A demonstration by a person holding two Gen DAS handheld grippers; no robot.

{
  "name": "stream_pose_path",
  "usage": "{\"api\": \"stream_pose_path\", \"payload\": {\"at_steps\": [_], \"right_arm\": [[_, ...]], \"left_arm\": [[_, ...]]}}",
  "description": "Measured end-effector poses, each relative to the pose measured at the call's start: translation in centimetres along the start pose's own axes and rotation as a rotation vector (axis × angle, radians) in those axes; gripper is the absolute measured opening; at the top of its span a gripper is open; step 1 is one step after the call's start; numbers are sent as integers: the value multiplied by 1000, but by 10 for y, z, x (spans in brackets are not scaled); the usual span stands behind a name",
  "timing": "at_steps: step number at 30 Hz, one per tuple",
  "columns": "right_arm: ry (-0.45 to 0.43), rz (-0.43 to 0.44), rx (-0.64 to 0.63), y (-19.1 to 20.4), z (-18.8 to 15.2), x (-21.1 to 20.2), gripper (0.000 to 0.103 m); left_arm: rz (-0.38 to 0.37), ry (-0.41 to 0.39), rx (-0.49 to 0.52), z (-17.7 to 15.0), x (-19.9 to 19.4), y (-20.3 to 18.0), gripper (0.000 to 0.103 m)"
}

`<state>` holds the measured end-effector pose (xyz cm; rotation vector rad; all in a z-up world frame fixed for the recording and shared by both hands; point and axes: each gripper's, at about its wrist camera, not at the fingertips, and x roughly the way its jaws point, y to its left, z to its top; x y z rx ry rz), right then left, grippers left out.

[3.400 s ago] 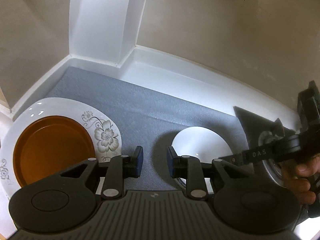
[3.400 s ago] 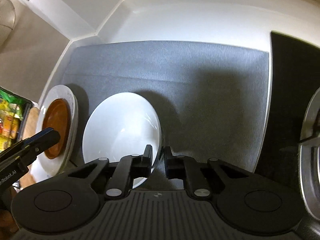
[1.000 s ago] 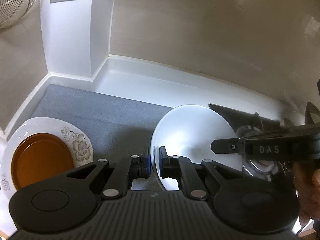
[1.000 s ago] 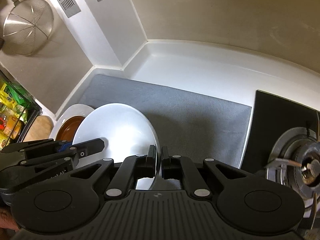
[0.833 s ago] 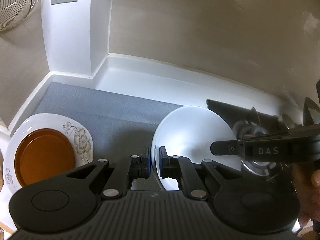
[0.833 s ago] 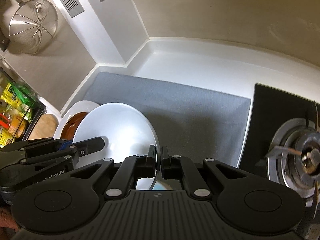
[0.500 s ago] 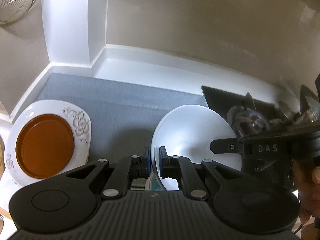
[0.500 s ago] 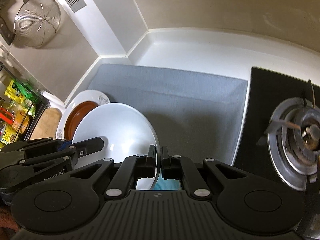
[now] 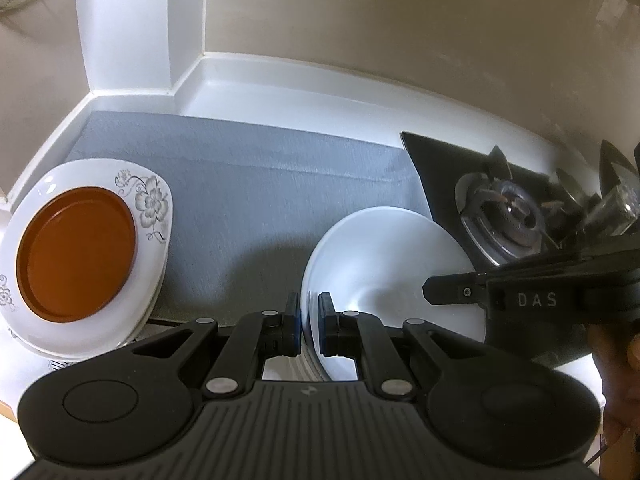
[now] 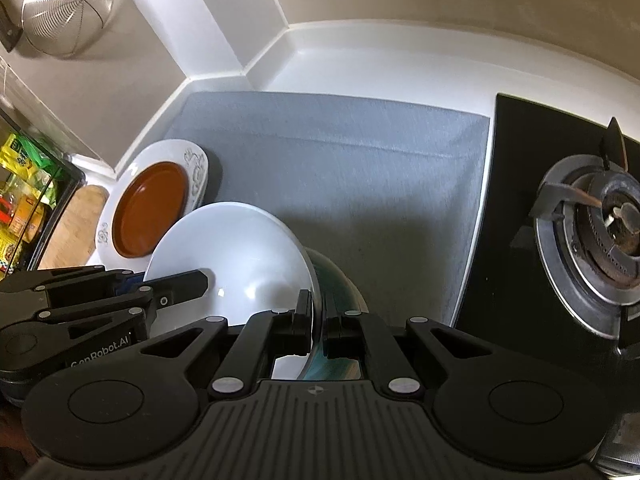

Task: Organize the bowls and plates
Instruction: 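Grip the bowl stack rim with the left gripper while the right gripper holds its other side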

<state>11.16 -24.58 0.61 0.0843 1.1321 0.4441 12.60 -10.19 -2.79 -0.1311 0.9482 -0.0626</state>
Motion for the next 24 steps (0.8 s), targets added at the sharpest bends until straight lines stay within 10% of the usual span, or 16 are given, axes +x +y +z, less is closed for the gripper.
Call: {"api": "stream_pose_path", "payload": {"at_steps": [24], "right_arm": [[22,-56,13,1,-11,11,6]], "left_arm": [[41,-14,93,-9,13,-8,8]]}}
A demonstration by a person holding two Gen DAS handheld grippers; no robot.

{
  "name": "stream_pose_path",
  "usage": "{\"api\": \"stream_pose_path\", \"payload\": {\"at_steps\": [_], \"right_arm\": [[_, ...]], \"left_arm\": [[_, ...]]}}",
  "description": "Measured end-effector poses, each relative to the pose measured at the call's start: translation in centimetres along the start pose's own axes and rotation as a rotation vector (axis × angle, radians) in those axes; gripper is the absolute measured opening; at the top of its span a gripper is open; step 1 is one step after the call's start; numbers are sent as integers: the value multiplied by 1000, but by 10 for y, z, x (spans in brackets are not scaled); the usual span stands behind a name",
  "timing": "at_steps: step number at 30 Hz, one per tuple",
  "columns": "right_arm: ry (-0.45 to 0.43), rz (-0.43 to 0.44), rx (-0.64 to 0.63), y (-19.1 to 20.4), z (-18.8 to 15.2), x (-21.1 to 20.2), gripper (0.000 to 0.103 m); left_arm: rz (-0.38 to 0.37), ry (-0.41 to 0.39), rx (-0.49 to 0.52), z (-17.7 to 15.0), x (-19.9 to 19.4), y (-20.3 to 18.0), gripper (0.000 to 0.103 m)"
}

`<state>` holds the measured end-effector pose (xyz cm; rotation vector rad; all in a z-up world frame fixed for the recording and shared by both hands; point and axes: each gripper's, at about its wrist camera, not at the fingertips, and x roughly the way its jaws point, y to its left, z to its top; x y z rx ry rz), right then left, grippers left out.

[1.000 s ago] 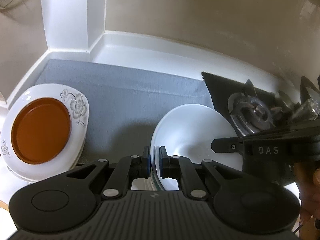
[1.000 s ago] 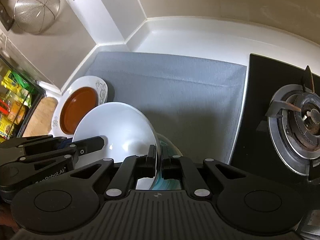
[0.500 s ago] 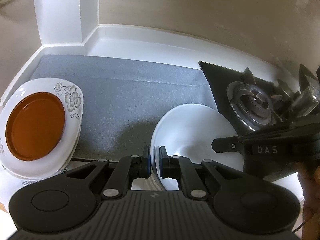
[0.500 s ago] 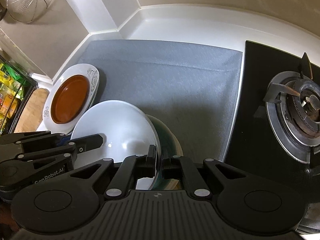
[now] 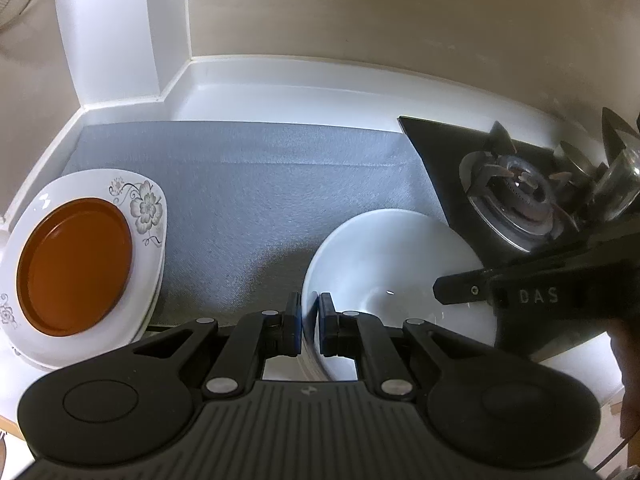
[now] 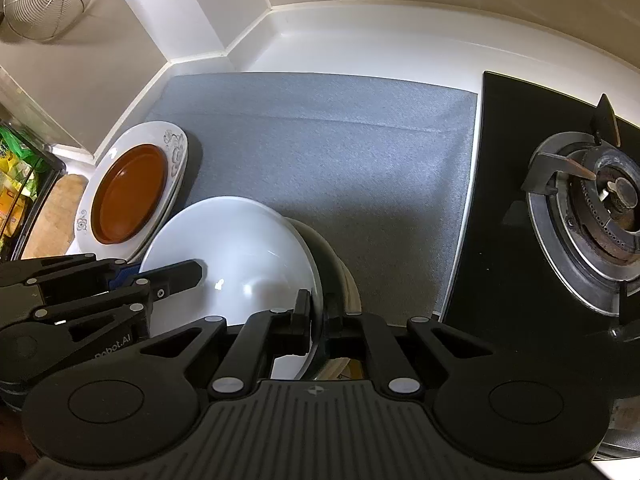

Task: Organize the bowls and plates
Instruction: 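Grip the bowl stack rim with the left gripper while the right gripper holds its other side, then lift the bowl stack off the mat with both grippers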

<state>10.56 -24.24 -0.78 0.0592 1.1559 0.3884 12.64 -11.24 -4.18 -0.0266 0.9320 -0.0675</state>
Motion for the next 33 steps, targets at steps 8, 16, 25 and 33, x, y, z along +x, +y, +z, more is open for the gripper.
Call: {"api": "stream_pose_path", "payload": {"at_steps": [8,16,25,33], "right_arm": [[0,-17,-11,3,0,1,5],[-9,-70,-43,14,-3,0,6],[-17,-76,26,8,-4,1,6],[13,-43,112,-1,-2,0,7]], "left_arm": [[12,-21,21,-4,2,-1,9],[28,-36,42,-10,6,-2,12],[40,-48,52,-14,8,-4,13],[31,-46,44,-14,8,-3,14]]}}
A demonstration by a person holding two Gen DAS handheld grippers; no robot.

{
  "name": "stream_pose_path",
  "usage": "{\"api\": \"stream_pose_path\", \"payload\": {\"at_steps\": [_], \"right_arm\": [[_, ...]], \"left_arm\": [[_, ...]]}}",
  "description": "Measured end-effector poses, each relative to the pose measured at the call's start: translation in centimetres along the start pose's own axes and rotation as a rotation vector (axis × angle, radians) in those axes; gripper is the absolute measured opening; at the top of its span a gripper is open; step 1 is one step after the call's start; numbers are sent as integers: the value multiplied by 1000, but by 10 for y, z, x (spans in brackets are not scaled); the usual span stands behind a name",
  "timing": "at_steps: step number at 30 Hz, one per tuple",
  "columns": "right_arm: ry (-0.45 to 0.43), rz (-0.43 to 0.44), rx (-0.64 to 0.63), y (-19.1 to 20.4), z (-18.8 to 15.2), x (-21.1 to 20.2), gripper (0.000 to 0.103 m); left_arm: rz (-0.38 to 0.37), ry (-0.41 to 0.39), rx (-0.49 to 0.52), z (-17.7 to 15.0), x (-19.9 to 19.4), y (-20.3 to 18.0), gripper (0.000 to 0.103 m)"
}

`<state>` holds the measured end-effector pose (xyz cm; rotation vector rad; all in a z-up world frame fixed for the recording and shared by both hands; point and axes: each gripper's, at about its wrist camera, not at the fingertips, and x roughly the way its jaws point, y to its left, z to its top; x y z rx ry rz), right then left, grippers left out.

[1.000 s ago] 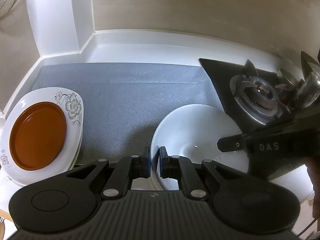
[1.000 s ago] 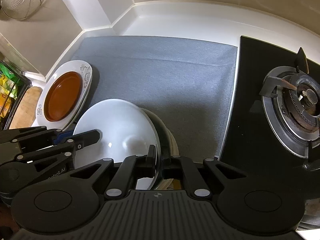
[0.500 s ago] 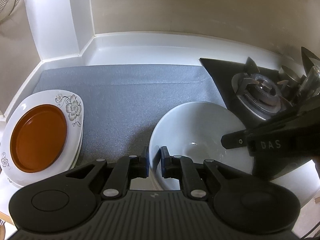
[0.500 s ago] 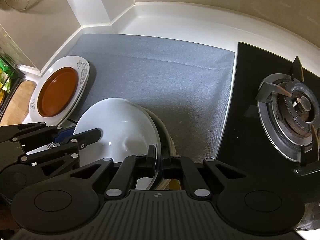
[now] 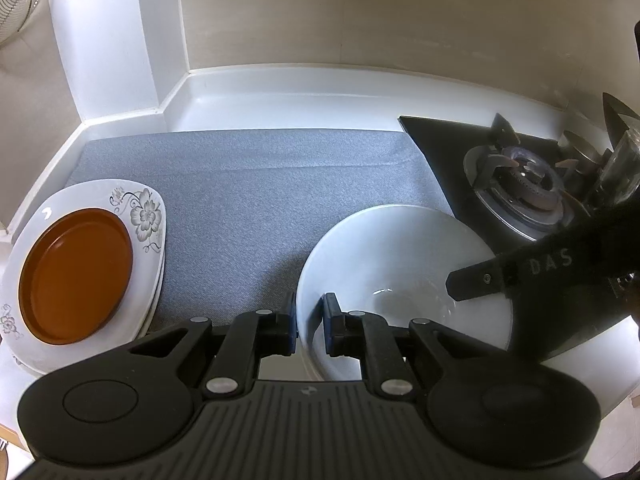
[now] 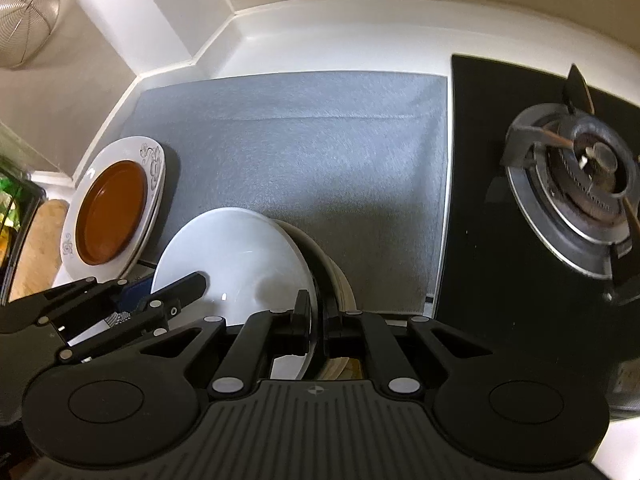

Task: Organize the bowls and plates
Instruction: 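Lift the bowl stack off the mat with both grippers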

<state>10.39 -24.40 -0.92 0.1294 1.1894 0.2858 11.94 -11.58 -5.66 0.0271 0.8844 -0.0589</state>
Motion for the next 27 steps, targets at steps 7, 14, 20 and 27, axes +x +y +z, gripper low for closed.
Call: {"api": "stream_pose_path", "payload": {"at_steps": [7,14,20,27], "right_arm": [[33,-34,-76,10,3,-3,7],[53,-83,-181,23,4,-5,8],[57,-109,-242,31,3,-7,9],[60,-94,-231,27,5,-14,9]], "left_arm": [[-9,3,-7,0,0,-2,15],[-12,3,-10,0,-1,-4,16],[-11,2,-16,-1,-2,-4,16],[-8,4,-20,-1,-2,-5,15]]}}
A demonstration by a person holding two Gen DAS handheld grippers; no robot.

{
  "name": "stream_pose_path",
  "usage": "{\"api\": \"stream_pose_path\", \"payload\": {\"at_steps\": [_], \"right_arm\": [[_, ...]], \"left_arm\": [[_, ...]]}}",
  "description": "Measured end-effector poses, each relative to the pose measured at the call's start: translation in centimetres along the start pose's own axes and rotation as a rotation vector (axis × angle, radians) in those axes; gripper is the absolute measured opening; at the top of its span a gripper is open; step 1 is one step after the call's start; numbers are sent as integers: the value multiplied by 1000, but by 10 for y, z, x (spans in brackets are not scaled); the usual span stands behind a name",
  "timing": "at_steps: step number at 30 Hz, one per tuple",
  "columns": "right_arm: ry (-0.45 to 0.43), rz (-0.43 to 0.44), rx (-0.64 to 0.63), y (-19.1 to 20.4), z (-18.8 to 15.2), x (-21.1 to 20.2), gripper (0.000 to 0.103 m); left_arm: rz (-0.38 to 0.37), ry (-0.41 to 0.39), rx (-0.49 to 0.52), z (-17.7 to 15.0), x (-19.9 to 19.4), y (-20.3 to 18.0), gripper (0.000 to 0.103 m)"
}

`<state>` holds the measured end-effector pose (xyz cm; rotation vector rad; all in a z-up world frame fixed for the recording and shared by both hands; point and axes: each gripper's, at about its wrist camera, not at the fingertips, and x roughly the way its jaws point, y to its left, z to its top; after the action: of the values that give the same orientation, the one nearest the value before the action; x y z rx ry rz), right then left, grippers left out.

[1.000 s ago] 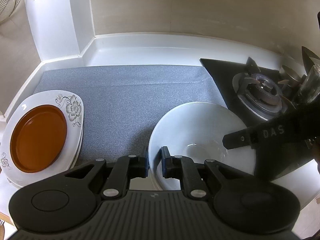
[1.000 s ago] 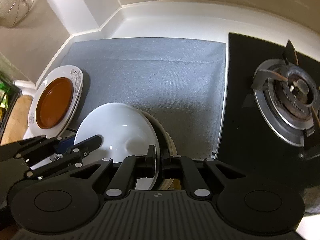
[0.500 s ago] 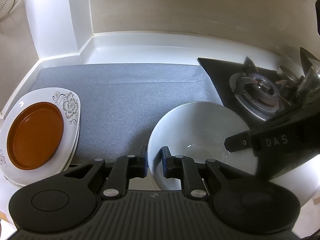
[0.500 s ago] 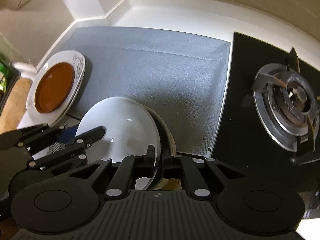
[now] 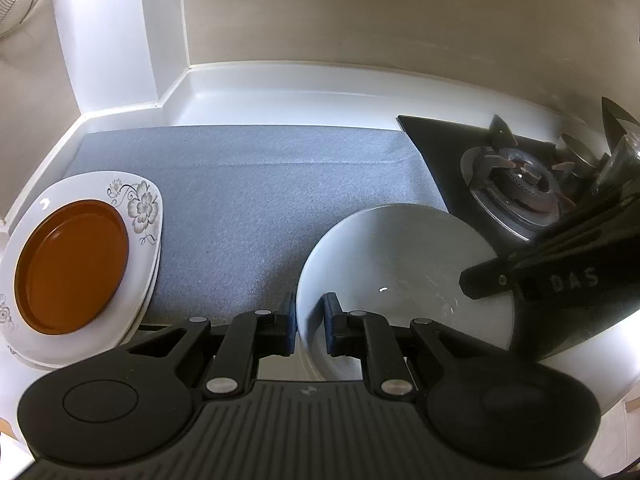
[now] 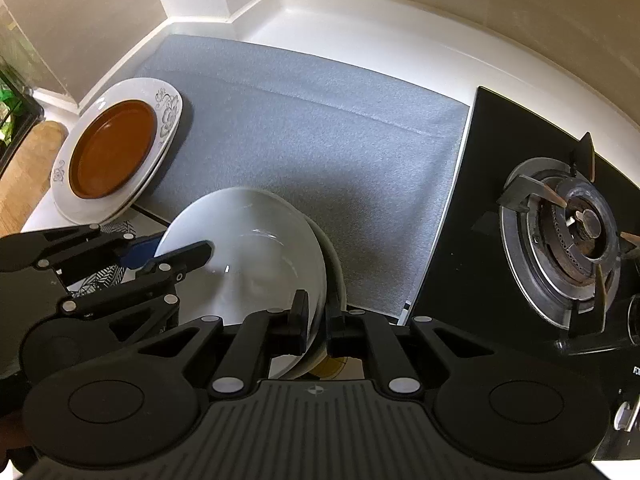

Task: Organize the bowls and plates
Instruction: 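Lift the bowl stack off the mat with both grippers, then carry the bowl stack toward the terracotta plate with both grippers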

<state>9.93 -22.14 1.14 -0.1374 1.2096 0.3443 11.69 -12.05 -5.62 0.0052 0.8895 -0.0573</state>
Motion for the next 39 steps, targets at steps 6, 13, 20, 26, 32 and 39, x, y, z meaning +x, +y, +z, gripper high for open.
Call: {"api": "stream_pose_path", "payload": {"at_steps": [6,13,20,26,32,39], "right_arm": [[1,21,9,-4,-2,-4,11],[0,33,15,-9,-7,-5,23],[-28,31,14,-12,-11,-7,23],[-47,55,43,-26,-15,6,34],[-45,87,44,-33,-17,22,44],[-8,145,33,-36,-15,42,50]], "left_arm": [[-10,-11,-6,0,-1,1,15],[1,-17,-10,1,-2,0,15],[9,-20,-44,-2,-6,4,16],[10,-26,-142,-6,-11,13,40],[14,3,-278,-19,-12,22,44],[2,17,-402,-35,-13,27,57]]}}
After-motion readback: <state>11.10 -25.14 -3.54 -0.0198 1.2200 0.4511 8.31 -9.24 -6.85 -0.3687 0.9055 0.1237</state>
